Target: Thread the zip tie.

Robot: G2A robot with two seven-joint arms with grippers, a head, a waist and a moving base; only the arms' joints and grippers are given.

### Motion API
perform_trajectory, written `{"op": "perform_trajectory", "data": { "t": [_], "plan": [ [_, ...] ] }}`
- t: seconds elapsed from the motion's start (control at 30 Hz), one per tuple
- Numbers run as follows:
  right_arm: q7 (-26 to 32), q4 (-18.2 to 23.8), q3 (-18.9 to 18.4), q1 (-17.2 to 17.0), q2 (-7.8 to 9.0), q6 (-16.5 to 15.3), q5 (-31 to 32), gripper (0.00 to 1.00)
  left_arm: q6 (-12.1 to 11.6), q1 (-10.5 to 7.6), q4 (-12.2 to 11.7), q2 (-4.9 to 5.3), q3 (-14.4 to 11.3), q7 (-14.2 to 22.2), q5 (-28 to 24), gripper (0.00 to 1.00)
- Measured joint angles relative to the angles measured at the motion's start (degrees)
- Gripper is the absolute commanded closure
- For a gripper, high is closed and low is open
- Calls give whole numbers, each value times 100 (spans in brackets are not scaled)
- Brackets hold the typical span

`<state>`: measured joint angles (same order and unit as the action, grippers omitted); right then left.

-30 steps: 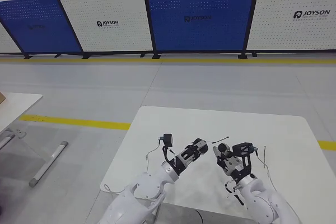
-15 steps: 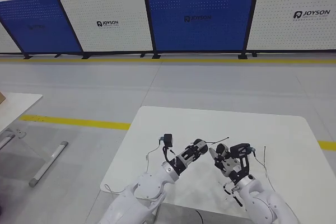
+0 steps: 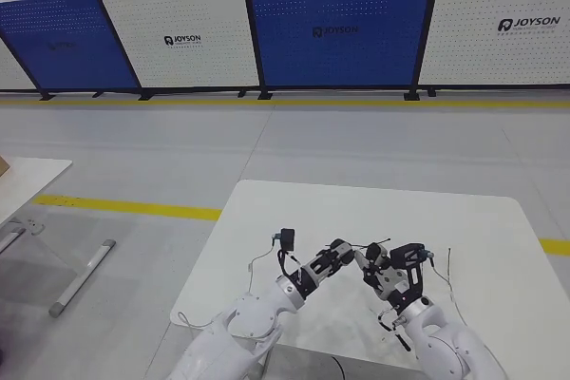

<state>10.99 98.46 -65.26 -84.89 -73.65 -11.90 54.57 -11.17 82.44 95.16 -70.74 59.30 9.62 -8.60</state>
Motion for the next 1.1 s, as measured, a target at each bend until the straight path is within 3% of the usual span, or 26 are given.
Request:
{"op": "perform_trajectory", "data": {
  "t": [0.33, 0.43, 0.5, 1.1],
  "plan": [
    [-12, -52, 7, 41, -1, 26, -54, 81, 2, 25, 30, 10, 6, 90, 74, 100],
    [-11, -55, 16, 46, -1, 32, -54, 87, 3, 31, 38, 12, 13, 104, 81, 100],
    [-11, -60, 27, 49, -2, 38, -53, 100, 0, 36, 43, 14, 16, 112, 82, 100],
    [56, -148, 83, 91, 1, 18, -43, 100, -232, 88, 170, 15, 21, 156, 25, 100]
  ]
}}
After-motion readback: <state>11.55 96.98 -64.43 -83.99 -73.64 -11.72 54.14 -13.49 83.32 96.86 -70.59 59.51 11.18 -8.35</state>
